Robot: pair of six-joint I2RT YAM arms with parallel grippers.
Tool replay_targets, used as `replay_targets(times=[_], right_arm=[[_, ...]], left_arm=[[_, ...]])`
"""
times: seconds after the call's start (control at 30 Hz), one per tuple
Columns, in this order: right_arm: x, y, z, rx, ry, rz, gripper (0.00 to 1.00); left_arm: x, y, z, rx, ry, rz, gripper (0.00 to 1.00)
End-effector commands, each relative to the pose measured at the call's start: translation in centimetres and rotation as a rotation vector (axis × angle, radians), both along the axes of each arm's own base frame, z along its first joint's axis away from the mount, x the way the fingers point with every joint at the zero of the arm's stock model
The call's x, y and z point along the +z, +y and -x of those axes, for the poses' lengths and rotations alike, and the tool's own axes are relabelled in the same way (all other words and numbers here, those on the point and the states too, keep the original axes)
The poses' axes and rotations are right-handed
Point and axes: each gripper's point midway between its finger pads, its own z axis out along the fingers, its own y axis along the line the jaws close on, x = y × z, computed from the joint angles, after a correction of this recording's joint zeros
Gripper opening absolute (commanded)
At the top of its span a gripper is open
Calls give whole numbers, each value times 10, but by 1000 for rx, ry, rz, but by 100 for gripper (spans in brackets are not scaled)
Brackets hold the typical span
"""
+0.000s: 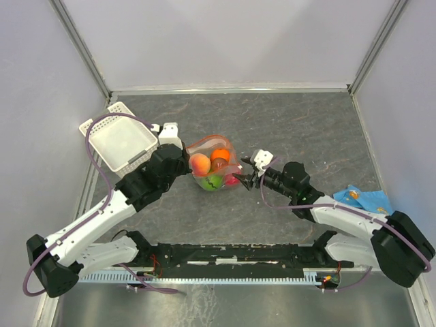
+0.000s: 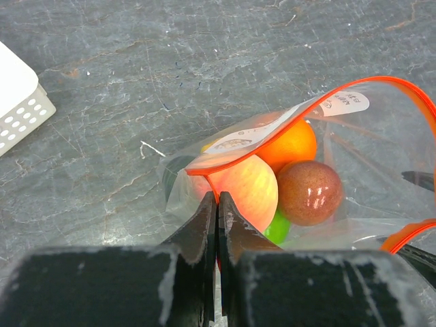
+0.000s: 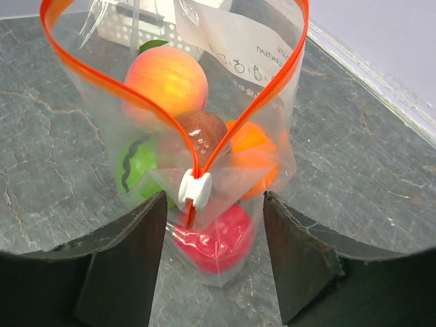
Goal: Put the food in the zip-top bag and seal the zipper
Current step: Zip the zipper food storage bag at the center of the board.
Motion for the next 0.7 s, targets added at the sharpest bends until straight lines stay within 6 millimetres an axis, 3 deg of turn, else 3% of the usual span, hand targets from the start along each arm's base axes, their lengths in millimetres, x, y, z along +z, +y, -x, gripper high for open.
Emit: replay_targets(times=[0.0,0.17,0.4,0.6,0.67], right_arm=[[37,10,-11,-10,-86,-126,63],[35,12,-15,-14,-86,-139,49],[48,13,-11,7,-107,-128,28],[58,12,-4,47,-115,-80,4],[59,11,-3,50,-114,-65,2]], left_arm=[[39,-5,-4,-15,-93,72,3],[40,-5,-3,-18,-96,79,3],[40,2,-2,5,-100,67,3],[42,7,1,16,-108,72,3],[41,7,1,15,-104,67,3]])
